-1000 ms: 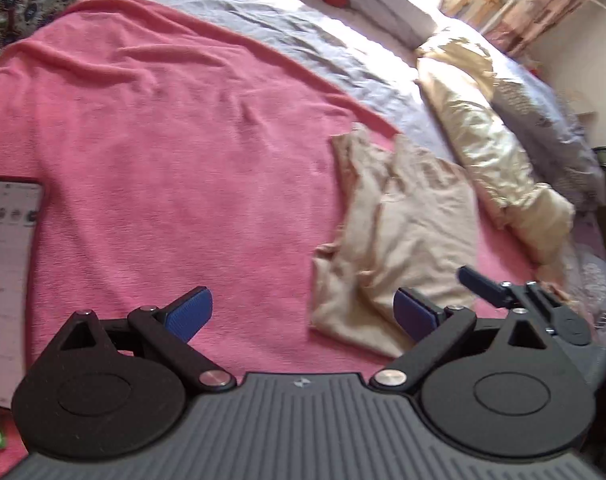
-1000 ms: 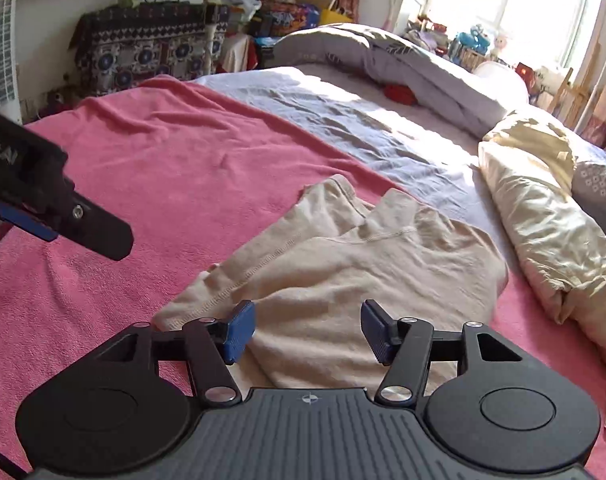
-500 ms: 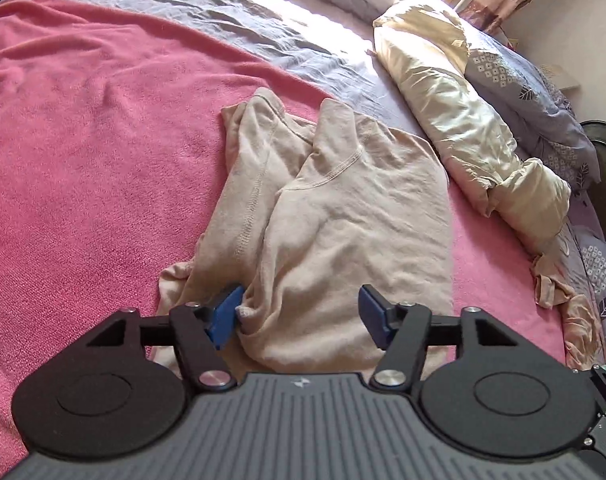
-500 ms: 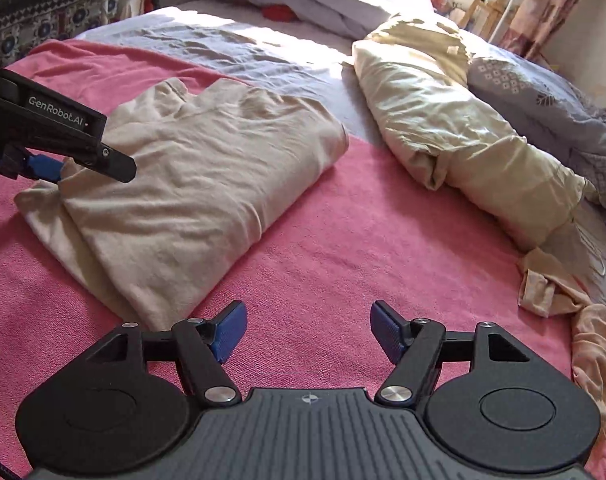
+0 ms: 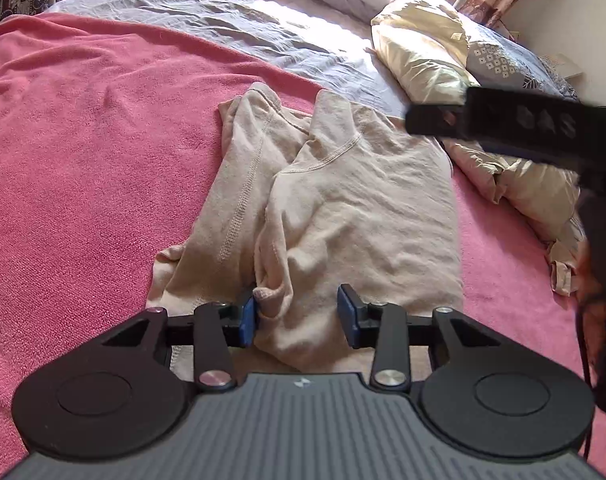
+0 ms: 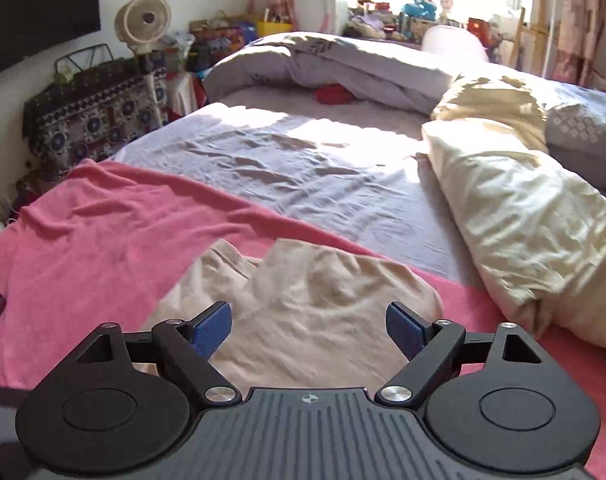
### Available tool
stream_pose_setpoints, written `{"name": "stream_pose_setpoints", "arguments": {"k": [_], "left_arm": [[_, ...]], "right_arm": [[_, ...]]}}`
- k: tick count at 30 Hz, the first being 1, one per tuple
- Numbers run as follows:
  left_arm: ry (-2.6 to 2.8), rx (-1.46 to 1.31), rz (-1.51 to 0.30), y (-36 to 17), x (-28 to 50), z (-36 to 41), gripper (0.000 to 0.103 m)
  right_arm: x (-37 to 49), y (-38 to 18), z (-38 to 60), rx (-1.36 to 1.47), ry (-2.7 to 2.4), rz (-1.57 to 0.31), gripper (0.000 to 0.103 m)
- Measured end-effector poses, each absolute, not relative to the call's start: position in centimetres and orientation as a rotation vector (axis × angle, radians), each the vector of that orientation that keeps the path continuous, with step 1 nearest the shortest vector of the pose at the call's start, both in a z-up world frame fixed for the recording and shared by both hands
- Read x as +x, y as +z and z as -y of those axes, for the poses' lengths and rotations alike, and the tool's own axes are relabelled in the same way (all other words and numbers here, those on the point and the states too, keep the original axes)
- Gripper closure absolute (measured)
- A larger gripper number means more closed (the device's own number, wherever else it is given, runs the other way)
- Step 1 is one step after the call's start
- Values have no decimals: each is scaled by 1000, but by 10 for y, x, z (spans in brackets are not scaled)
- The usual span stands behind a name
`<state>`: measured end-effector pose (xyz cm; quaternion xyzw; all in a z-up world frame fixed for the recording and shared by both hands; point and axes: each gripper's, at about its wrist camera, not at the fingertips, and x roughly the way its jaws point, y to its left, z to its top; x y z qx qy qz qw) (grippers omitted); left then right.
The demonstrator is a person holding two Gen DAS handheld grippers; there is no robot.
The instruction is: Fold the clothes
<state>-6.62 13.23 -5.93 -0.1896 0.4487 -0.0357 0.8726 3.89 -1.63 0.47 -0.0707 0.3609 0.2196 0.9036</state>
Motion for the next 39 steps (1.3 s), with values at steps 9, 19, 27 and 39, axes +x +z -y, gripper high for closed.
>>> {"name": "stream_pose_setpoints", "arguments": {"k": [9,19,27,39], "left_arm": [[-91,-408,-907,-65,-68,-138,76],[-141,-276,-856,-51,-64,-118,89],[-123,-207,-868,-53,-57,-105,89],[-203,-302,-675,9,-100,-128,97]], "right_arm": [[123,-64,-55,-304,399,-990,50],[109,-46,15,25,351,-930,79],[130,-57,10,114,335,-940,80],[110,10,42,305,379,-834,92]]}}
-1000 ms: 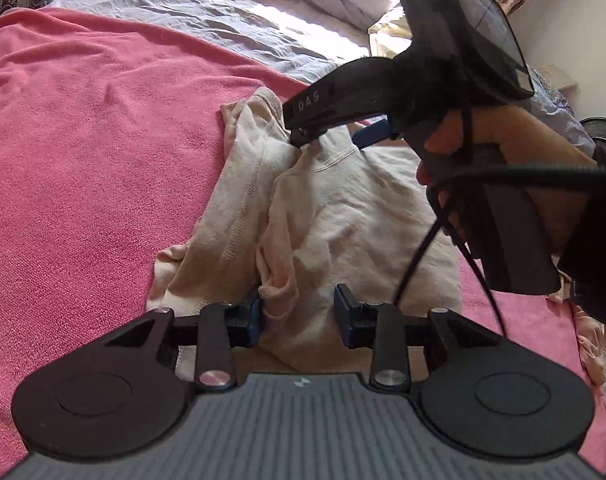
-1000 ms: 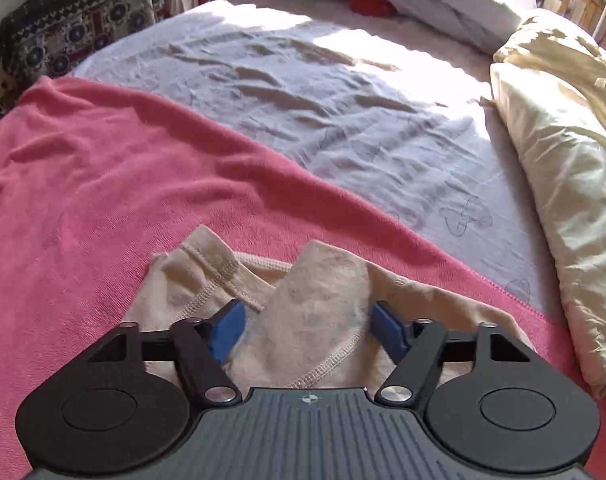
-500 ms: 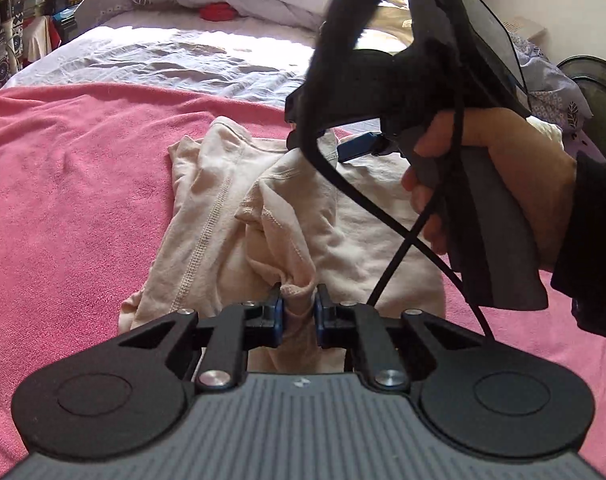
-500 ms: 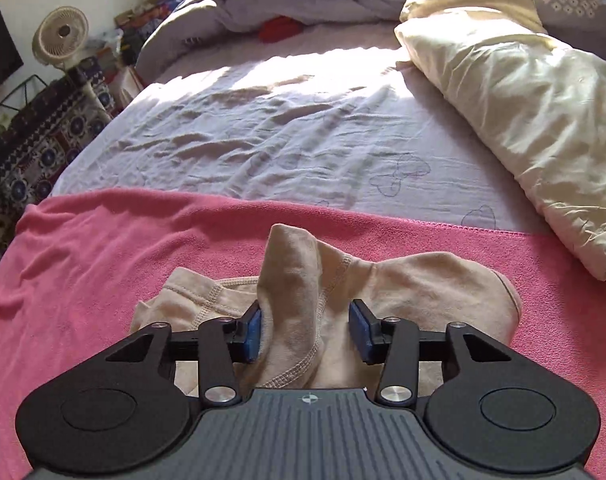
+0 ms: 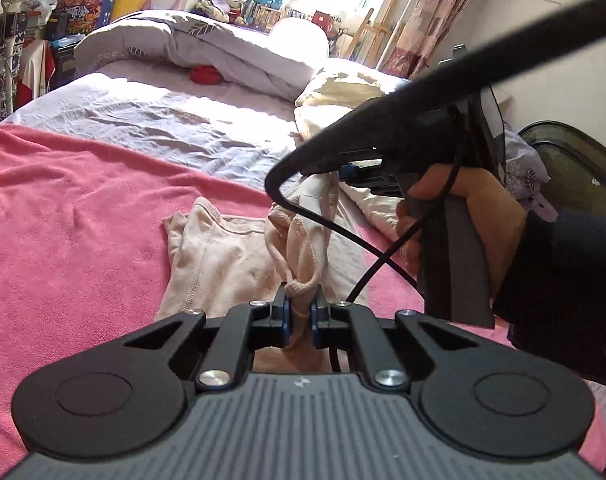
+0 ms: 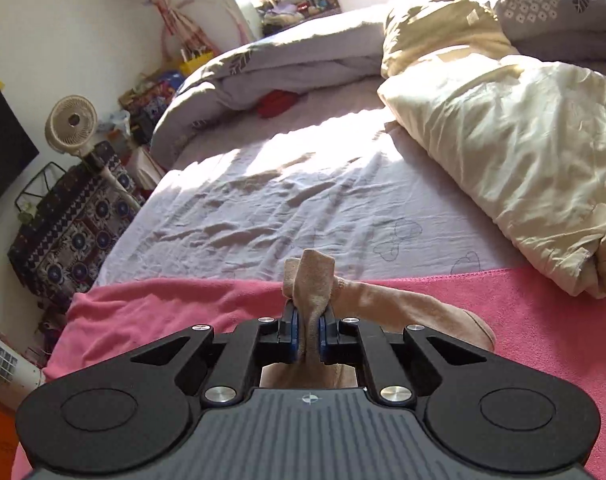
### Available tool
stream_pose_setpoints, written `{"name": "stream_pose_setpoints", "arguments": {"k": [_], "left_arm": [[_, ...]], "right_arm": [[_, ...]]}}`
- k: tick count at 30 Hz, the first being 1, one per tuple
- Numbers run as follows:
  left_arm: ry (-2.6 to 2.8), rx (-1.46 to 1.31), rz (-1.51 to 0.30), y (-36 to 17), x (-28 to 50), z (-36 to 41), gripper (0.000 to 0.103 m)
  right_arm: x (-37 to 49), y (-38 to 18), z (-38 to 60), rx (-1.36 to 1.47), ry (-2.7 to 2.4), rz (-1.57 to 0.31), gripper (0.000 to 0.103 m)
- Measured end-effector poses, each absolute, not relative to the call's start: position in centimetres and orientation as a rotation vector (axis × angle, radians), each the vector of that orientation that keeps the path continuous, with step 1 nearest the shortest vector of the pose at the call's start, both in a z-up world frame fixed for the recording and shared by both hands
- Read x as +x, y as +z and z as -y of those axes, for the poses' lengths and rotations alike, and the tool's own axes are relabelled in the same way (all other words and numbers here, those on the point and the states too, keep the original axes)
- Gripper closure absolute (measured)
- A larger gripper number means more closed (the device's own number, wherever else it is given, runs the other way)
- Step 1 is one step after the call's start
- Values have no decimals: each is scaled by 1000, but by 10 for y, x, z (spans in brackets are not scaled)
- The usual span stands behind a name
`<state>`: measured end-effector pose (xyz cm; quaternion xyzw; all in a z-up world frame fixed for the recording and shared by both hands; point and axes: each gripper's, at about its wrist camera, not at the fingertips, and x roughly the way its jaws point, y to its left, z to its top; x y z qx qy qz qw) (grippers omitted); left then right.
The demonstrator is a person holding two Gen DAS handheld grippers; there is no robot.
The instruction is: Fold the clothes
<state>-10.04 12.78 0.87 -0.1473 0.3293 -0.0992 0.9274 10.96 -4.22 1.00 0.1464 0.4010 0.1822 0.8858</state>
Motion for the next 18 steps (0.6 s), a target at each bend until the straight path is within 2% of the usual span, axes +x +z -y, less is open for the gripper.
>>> {"name": "stream_pose_setpoints", "arguments": {"k": [4,7,10,11,12,13,14,16,18], "left_arm": [[-106,-303,-718,4,-107,-145,97],[1,-332,-822,-24,-102,-167,97],[73,-375,-880,-42,-107,-187,91],[90,-389,-890,-46,-110,-193,86],[96,-394,-887,-45,-116,-197,82],[110,-387,-885,-43,-121,-199,82],[129,-371,-887,-42,-124,-200,84],[171,-323,-904,-39,-133,-203,85],[179,-311,-894,-32,-138,-209,85]], "right_arm": [[111,4,-5,245,479,-865,91],[116,-27,-41,175,508,-960,83],[118,-45,-59,143,512,-1034,78],[113,-40,-54,158,521,-1008,66],[109,-33,-47,177,535,-974,46],[103,-25,-38,190,543,-936,38],[95,-15,-26,198,545,-895,36],[81,0,-6,170,561,-842,36],[62,8,6,91,594,-816,45]]}}
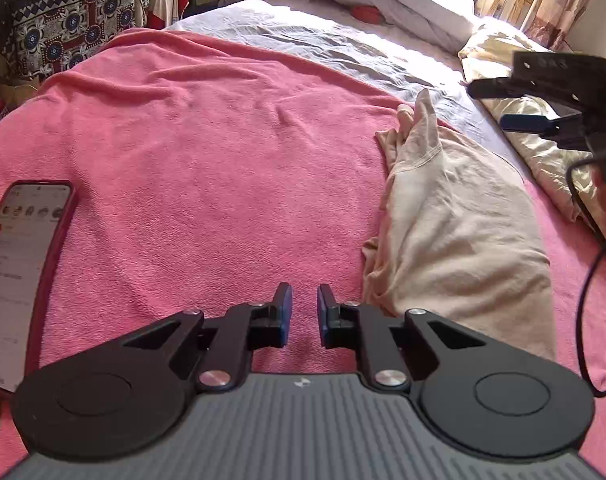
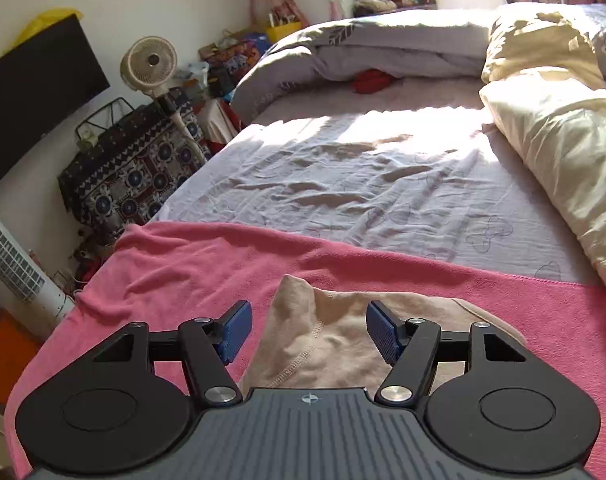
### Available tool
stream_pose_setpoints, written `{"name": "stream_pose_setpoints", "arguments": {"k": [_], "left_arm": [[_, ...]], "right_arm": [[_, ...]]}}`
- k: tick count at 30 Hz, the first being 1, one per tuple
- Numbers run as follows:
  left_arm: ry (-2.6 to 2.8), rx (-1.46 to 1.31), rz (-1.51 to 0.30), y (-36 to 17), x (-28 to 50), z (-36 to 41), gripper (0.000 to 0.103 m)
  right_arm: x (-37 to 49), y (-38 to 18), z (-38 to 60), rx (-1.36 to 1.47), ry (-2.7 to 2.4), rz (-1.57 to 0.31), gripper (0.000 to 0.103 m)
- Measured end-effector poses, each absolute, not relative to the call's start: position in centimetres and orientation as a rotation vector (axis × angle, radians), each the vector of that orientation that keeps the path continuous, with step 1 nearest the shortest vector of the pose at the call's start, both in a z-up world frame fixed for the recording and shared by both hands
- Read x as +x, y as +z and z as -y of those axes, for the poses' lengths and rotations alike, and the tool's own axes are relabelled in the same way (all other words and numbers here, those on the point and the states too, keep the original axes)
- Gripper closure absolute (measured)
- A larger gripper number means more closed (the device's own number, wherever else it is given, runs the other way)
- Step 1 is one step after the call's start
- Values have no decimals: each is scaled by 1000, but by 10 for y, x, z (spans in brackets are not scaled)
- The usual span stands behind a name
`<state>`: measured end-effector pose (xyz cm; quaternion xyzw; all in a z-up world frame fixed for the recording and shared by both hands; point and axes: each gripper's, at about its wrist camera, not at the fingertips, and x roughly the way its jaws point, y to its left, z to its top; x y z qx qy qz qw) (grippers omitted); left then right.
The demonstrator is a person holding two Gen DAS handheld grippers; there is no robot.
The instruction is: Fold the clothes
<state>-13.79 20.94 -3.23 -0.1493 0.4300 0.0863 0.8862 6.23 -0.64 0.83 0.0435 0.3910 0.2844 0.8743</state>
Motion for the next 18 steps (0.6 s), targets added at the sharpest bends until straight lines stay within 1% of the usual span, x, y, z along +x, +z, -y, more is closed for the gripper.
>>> {"name": "stream_pose_setpoints", "arguments": {"k": [1,3,4,5,6,7,9,11,12,13,14,16,17,18], "left_arm": [[182,-304,-886,-28,-140,-212,85],[151,-292,-832,-15,-132,-215,85],[125,-287,-802,-9,-126,-215,86],[78,-284,-776,-3,-118,-211,84],[28,-281,-751,3,-110,-206,80],[-40,-275,-726,6,-98,-197,78],[-164,-255,-690,4,-69,-176,66],[-214,-217,-706,-9,-44,-156,63],[-171,-164,-746,-21,-33,-148,61],[-128,-111,-786,-33,-23,-139,60],[-80,-64,-821,-43,-16,-133,62],[49,-30,-848,-56,-23,-141,59],[74,-60,-838,-57,-32,-151,49],[118,-64,-851,-58,-40,-160,42]], "right_arm": [[51,9,9,38,614,-822,47],[22,-2,8,-80,681,-887,64],[6,-9,7,-141,717,-928,67],[-8,-17,9,-177,734,-957,73],[-21,-25,13,-190,734,-977,77],[-34,-33,18,-204,734,-996,78],[-61,-48,27,-230,732,-1036,78],[-78,-50,37,-234,724,-1056,78],[-82,-47,42,-220,721,-1066,78],[-83,-44,48,-201,720,-1079,78],[-84,-41,54,-181,718,-1091,78],[-85,-35,68,-128,709,-1113,78],[-83,-33,78,-83,694,-1119,78],[-81,-30,88,-26,676,-1124,75]]}}
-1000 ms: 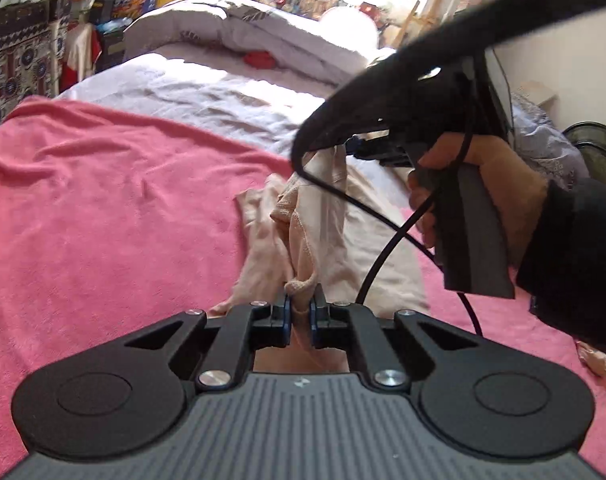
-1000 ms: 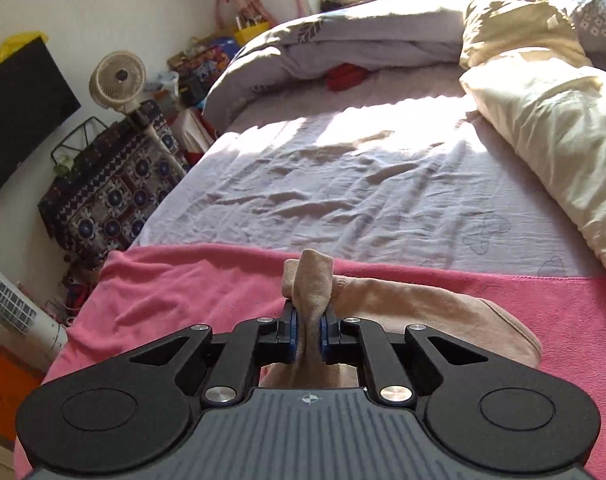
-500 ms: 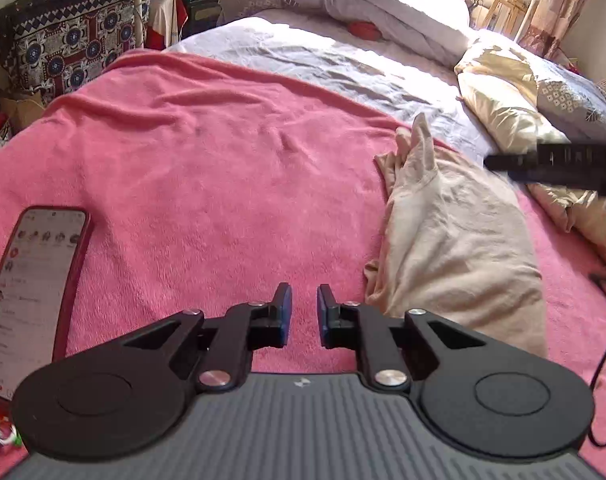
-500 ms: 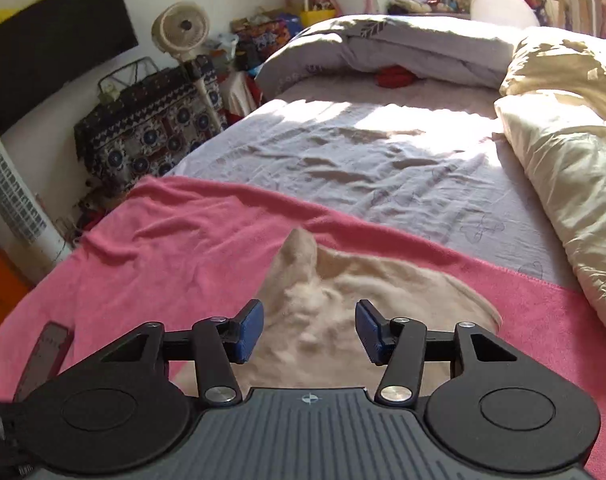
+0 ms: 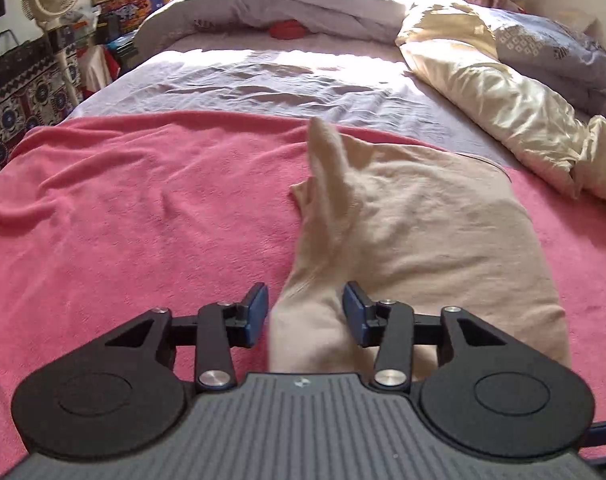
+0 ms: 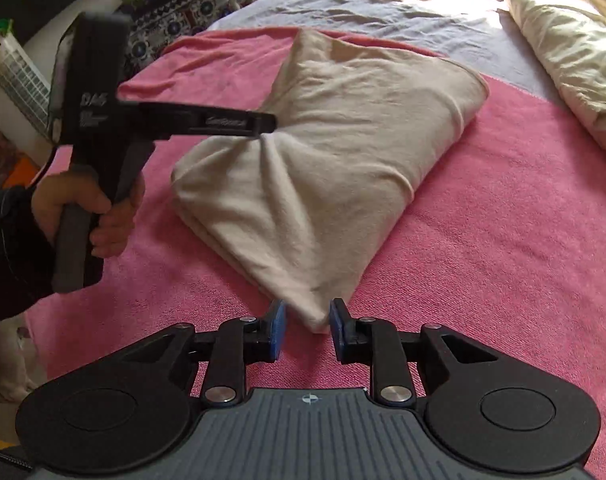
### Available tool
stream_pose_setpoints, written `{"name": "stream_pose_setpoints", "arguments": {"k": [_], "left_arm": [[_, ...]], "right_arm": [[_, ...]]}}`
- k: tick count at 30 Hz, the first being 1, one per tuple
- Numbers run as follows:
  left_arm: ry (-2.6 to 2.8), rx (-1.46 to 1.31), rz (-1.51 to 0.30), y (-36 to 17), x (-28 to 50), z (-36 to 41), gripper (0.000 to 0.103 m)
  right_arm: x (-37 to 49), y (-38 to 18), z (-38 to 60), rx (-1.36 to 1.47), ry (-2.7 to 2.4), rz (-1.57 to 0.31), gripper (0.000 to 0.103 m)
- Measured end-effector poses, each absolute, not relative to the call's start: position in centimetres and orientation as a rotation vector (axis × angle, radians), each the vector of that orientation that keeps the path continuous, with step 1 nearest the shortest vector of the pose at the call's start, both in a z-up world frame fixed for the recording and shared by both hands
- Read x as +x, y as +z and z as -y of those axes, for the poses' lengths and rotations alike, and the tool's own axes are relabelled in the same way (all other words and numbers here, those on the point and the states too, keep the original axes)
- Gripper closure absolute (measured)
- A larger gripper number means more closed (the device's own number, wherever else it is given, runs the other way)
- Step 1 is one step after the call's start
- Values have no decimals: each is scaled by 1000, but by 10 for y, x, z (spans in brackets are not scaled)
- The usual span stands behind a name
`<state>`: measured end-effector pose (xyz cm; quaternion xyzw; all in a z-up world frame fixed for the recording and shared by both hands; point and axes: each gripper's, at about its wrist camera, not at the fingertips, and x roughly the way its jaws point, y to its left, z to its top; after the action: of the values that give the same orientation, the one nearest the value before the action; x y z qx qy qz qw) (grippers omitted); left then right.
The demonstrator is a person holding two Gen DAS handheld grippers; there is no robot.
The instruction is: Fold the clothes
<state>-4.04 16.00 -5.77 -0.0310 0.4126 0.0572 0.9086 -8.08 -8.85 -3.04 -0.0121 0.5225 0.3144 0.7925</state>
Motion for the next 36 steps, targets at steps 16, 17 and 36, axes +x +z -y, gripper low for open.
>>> {"name": "stream_pose_setpoints", "arguments": {"k": [16,17,36], "left_arm": [[-146,-207,-802,9,-82,-143,45],[-153,-198,-816,3,-77,-138,44],[47,308,-896,-8,-112,-119,35]], "right_arm": [[-33,-96,120,729,673,-1233,70],[-36,-100,123,747,630,-1240,88],[-30,-128,159,1107,596,-1342,94]]}}
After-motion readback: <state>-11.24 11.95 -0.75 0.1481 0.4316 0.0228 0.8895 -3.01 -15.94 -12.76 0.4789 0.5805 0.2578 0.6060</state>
